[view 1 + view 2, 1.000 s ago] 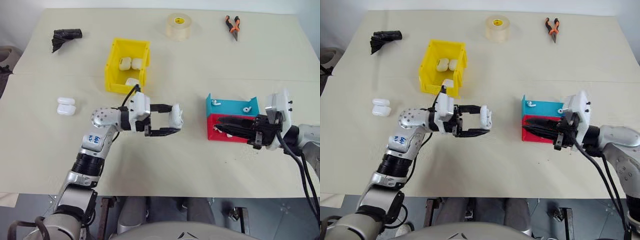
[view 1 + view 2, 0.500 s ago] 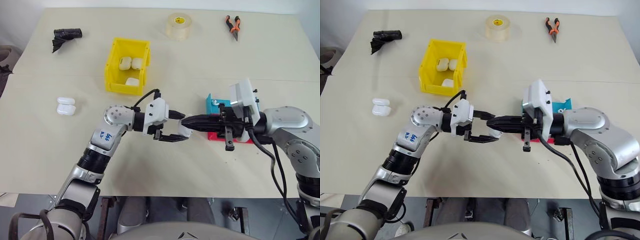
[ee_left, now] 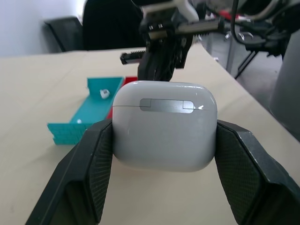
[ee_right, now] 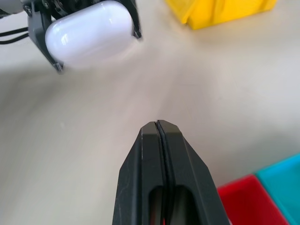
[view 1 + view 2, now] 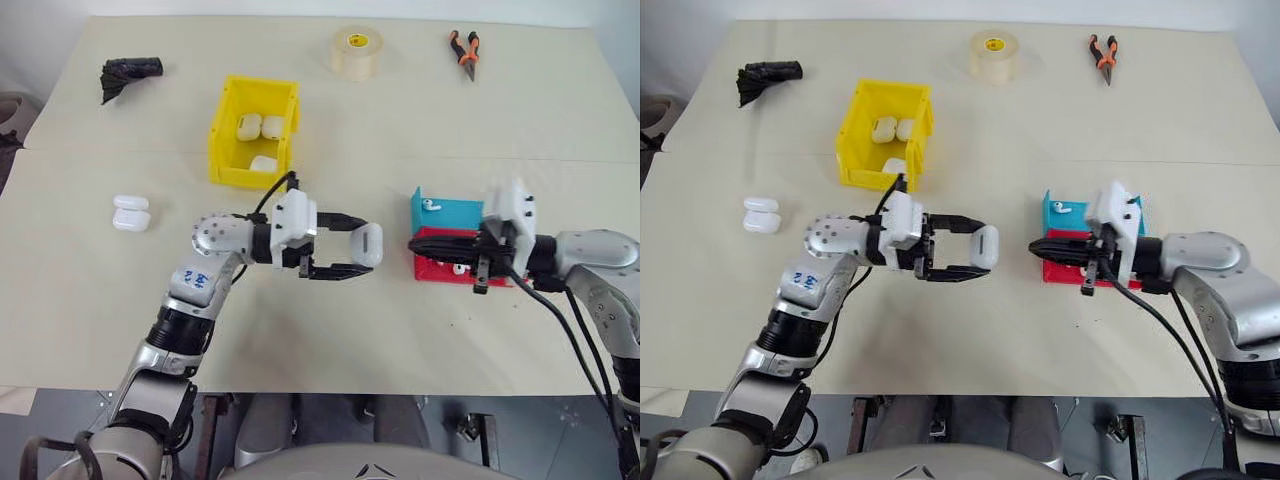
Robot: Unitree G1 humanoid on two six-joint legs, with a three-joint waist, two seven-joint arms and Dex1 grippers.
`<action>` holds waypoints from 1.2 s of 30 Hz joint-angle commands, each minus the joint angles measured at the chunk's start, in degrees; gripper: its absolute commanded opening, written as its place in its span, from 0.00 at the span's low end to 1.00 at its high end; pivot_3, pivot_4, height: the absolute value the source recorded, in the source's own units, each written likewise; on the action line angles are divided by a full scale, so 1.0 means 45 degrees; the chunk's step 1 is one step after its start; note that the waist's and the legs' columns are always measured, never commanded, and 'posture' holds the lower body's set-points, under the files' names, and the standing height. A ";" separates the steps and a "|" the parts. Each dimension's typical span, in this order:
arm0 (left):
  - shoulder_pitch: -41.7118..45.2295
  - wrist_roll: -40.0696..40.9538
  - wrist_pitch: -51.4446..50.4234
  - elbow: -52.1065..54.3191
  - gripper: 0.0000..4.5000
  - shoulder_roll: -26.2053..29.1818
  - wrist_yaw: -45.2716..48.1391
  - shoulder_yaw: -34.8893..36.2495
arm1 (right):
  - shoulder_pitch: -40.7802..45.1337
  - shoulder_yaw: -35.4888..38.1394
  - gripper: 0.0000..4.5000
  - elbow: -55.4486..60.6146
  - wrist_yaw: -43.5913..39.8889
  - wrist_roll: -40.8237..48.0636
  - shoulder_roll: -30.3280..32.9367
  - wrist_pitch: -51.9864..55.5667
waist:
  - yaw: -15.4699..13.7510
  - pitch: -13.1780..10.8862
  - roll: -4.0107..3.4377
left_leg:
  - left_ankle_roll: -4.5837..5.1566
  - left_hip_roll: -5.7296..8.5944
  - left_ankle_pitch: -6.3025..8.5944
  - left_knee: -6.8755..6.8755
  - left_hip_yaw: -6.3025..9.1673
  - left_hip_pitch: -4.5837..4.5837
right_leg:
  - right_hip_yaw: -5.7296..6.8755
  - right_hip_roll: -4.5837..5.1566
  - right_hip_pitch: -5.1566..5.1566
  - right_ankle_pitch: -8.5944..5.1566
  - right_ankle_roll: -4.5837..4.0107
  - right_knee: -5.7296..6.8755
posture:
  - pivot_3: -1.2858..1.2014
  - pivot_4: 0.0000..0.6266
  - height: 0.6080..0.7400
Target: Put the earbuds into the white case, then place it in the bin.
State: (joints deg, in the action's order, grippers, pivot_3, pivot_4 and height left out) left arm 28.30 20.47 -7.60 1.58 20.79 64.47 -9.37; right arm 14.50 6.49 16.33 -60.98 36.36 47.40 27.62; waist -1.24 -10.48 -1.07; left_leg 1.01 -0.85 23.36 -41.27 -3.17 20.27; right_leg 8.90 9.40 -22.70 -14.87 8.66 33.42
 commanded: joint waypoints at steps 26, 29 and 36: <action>0.2362 0.0492 -0.1803 -0.3219 0.62 -0.0534 -0.9180 0.5309 | -0.1371 0.1320 1.00 -0.0282 0.0825 -0.1394 -0.2158 -0.4609 | -0.0065 0.0004 0.0018 | -0.0005 0.0018 -0.0002 0.0004 0.0009 -0.0019 | 0.0006 0.0002 0.0022 0.0000 0.0000 -0.0001 | 0.52 0.24 1.00; 0.3423 0.0319 -0.1439 -0.4622 0.62 -0.0525 -0.8430 0.4877 | -0.1324 0.1135 1.00 -0.0178 0.0938 -0.1467 -0.2234 -0.4632 | -0.0015 0.0004 0.0019 | -0.0005 0.0018 -0.0003 0.0017 0.0004 -0.0019 | 0.0010 0.0001 0.0018 0.0000 0.0000 -0.0003 | 0.52 0.24 1.00; 0.4051 -0.0100 -0.2103 -0.5198 0.99 -0.0239 -0.8355 0.4430 | -0.1499 0.0955 1.00 0.0270 0.1298 -0.1424 -0.2423 -0.4594 | 0.0021 0.0003 0.0019 | -0.0005 0.0014 -0.0003 0.0033 -0.0009 -0.0021 | 0.0017 0.0001 0.0004 0.0000 0.0000 -0.0001 | 0.52 0.24 1.00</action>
State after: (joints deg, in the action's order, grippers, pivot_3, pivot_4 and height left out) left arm 46.28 20.40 -17.06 -23.40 18.81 26.92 10.44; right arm 7.97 9.88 15.32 -55.60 29.39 36.55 7.48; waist -1.14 -10.46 -0.98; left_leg 0.98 -0.79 23.35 -41.12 -3.22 20.17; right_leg 8.97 9.41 -22.68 -14.87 8.66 33.42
